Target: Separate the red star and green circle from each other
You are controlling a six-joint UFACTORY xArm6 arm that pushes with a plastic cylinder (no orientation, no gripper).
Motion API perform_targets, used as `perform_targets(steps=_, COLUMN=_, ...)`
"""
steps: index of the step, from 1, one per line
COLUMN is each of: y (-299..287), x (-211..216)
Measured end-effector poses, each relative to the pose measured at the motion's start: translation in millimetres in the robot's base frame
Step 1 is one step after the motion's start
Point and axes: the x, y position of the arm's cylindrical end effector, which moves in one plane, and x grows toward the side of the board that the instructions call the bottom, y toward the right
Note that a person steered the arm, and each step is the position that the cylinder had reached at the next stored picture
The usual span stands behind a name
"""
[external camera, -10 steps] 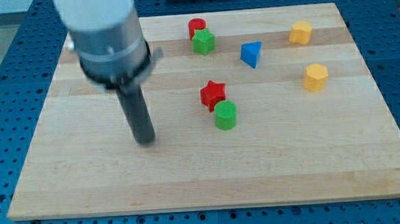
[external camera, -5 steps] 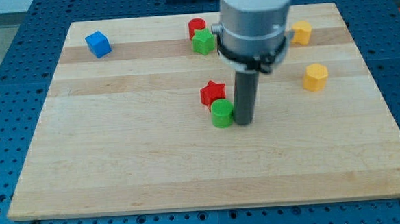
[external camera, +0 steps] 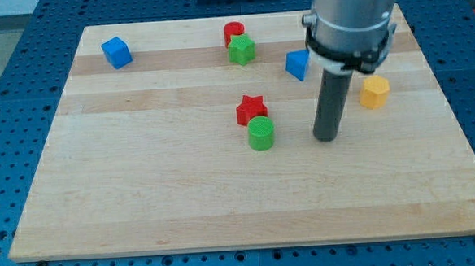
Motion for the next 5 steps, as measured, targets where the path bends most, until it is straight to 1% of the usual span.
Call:
perform_targets(steps=1, y=-67, x=15)
perform_targets(steps=2, y=-107, x=20)
perform_targets(steps=3, y=-112, x=3)
perform_targets(steps=4, y=-102, x=-74)
perform_targets(steps=5, y=-102, x=-98)
